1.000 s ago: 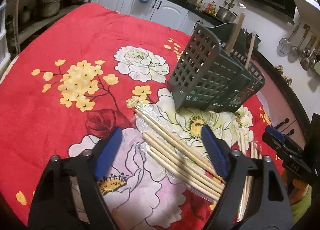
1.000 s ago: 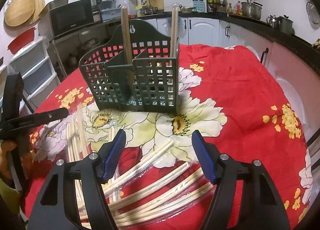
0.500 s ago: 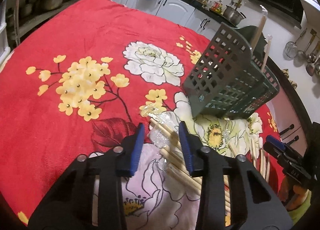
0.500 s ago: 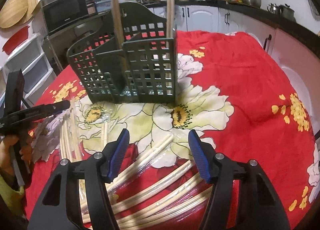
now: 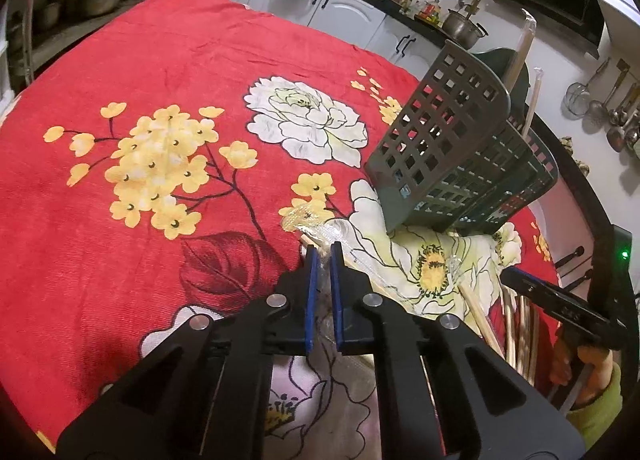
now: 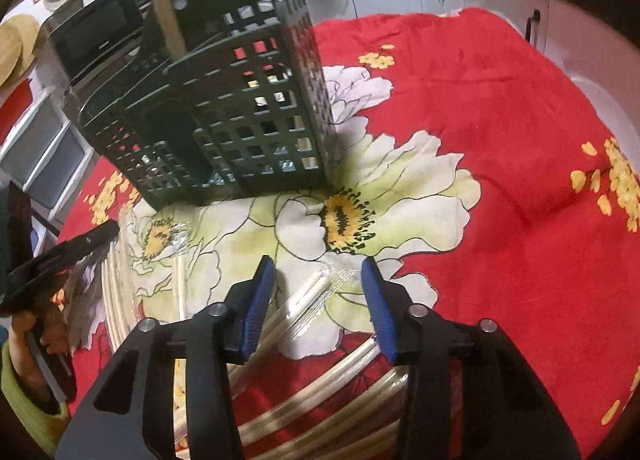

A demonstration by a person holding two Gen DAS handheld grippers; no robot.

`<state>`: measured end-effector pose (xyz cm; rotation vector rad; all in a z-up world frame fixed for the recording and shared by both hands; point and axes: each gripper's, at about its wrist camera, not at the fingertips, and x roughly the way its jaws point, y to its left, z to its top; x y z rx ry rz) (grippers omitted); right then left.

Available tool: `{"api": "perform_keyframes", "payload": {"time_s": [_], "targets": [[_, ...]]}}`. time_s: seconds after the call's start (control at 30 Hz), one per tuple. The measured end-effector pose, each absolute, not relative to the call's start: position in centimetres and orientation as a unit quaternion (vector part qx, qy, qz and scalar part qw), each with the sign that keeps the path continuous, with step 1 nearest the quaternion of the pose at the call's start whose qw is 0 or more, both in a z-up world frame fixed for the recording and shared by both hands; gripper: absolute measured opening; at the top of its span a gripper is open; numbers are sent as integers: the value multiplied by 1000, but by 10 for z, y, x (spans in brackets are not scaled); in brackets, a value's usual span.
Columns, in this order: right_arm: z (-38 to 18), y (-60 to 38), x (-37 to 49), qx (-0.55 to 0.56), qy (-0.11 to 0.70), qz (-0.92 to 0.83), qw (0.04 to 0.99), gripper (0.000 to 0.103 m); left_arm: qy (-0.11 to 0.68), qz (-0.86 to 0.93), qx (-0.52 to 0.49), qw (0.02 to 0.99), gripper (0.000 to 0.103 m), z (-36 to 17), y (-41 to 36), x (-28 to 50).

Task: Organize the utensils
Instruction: 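Close the left tool on another chopstick while the right tool grasps one too, then lift both held chopsticks and carry them above the green caddy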

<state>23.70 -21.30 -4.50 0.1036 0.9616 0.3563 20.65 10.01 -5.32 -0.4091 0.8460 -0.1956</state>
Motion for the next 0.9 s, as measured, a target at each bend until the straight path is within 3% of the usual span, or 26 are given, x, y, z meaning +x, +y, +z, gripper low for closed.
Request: {"api": "perform_keyframes", "payload": {"time_s": [0.13, 0.23, 0.9], "targets": [[-47, -210, 237, 43, 457, 171, 872, 17, 403, -96, -199, 888, 3, -53, 101, 205], [-46, -209, 234, 44, 448, 177, 875, 8, 399, -97, -197, 890, 3, -51, 101, 204], [33, -208, 194, 26, 317, 204, 926, 2, 328, -110, -176, 922, 2, 8, 88, 177]]}}
